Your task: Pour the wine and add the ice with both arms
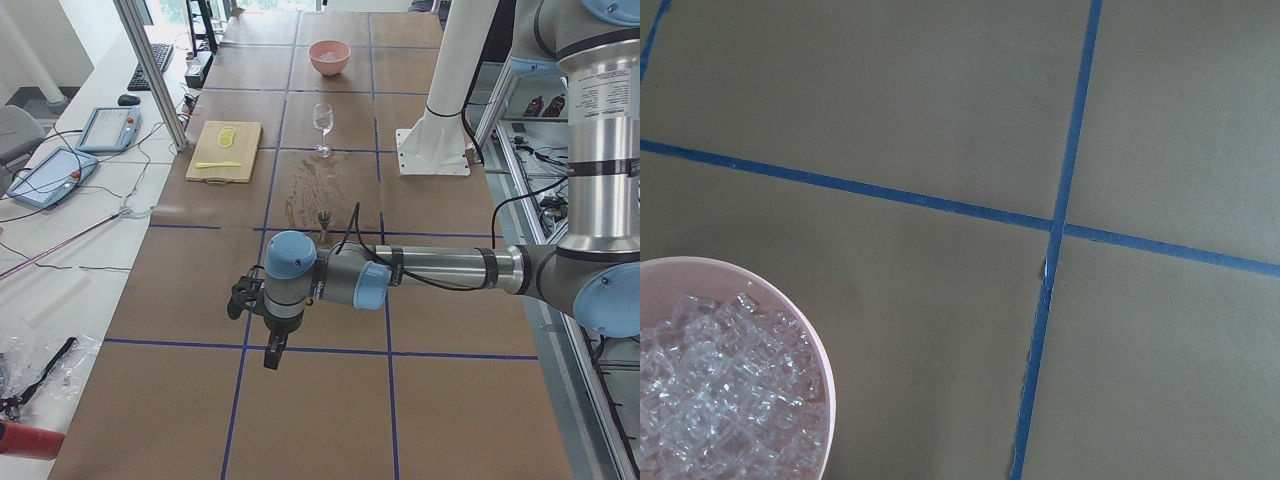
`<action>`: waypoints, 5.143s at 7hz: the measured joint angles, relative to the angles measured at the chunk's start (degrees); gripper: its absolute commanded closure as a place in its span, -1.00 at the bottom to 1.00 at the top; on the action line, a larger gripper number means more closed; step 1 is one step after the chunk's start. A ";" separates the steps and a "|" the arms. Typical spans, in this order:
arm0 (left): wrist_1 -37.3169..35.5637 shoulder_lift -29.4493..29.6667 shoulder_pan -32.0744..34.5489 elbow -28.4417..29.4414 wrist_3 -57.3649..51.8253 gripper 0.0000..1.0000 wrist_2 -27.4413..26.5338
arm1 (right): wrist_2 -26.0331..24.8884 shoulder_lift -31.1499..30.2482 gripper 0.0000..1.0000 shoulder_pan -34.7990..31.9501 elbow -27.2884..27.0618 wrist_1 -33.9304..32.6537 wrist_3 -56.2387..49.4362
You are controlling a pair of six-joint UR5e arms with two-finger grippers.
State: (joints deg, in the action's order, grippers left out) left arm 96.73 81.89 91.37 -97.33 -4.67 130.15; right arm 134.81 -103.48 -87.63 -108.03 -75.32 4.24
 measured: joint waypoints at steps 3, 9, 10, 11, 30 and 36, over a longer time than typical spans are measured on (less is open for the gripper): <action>-2.47 -4.14 1.16 -2.22 -0.29 -1.00 6.15 | 2.87 0.31 -1.00 0.43 -1.39 0.12 2.80; -2.26 -3.41 1.27 -5.54 0.01 -1.00 6.67 | -14.13 -2.18 -0.75 25.22 -6.58 20.20 40.11; -2.25 -3.38 1.27 -5.80 0.01 -1.00 6.65 | -19.30 -3.25 -0.64 29.73 -5.09 25.25 46.52; -2.25 -3.31 1.27 -5.92 0.01 -1.00 6.67 | -23.75 -4.00 -0.55 33.25 -2.62 30.71 51.72; -1.28 -2.82 1.27 -5.74 -0.41 -1.00 6.10 | -19.29 16.90 1.00 37.06 -17.17 1.02 48.84; -1.28 -3.37 1.27 -7.49 -0.61 -1.00 5.90 | -31.65 56.79 1.00 53.55 -10.85 -36.71 60.01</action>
State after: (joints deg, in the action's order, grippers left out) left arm 95.45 78.52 92.64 -104.82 -5.27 136.06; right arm 103.16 -46.69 -34.07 -118.88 -112.03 64.25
